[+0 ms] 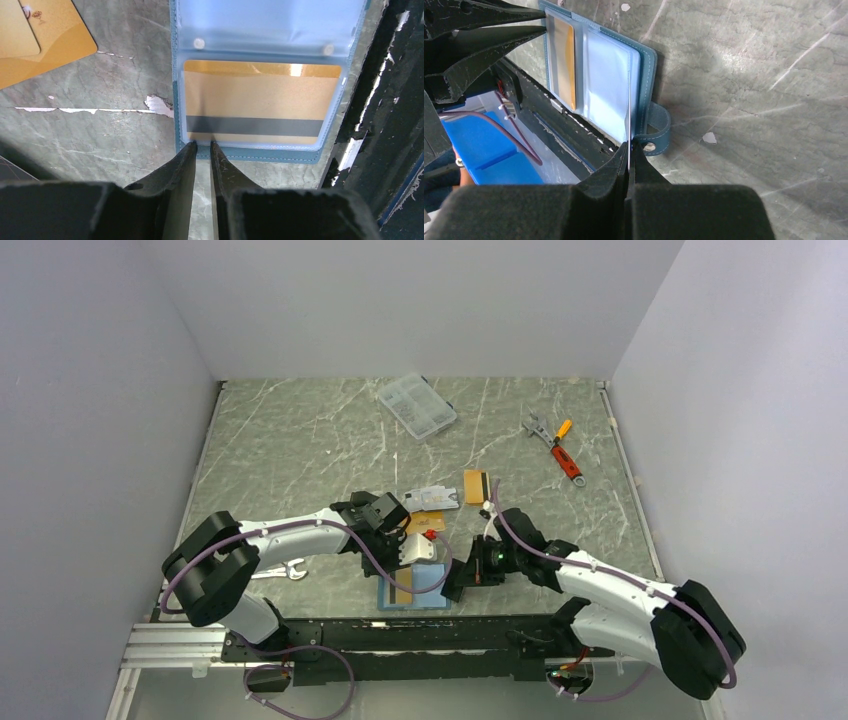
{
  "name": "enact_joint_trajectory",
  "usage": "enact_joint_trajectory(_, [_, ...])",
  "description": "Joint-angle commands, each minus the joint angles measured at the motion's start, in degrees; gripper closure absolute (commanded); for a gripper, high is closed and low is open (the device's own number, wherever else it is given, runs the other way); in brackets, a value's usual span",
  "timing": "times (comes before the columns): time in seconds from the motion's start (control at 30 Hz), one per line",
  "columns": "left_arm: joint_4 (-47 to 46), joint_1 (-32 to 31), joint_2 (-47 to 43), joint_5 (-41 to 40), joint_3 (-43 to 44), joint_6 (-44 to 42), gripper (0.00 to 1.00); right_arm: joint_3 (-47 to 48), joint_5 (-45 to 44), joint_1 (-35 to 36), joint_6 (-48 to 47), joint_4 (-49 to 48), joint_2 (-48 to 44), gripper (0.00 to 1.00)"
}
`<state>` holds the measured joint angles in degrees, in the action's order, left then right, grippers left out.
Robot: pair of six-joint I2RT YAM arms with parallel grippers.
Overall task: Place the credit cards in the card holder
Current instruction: Insert the credit card into the card holder.
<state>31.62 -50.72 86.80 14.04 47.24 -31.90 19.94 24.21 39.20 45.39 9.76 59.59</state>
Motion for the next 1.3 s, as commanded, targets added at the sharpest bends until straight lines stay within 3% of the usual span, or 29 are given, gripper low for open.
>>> enact_joint_trajectory(0.0, [-0.6, -0.2, -0.8, -1.9, -0.4, 0.0, 0.78, -0.1, -2.5, 0.1, -1.5, 3.1, -1.9, 1.00])
enact_joint_trajectory(0.57, [-0.1, -0.7, -1.4, -1.9, -0.2, -0.1, 0.80, -1.3, -0.5, 1.6, 1.3, -2.8, -0.1, 1.00])
enact_joint_trajectory(0.73, [0.1, -0.7, -1.6, -2.0, -0.1, 0.0, 0.80, -0.4, -2.1, 2.4, 0.9, -1.5, 1.0, 1.00])
enact_joint_trajectory(0.93, [0.2, -0.8, -1.7, -2.0, -0.1, -0.1, 0.81, 2.5, -5.2, 1.7, -3.3, 6.9, -2.2, 1.00])
enact_joint_trajectory(1.27, [0.5, -1.0, -1.6, -2.0, 0.2, 0.0, 0.82, 0.9, -3.1, 1.7, -1.4, 2.9, -1.2, 1.00])
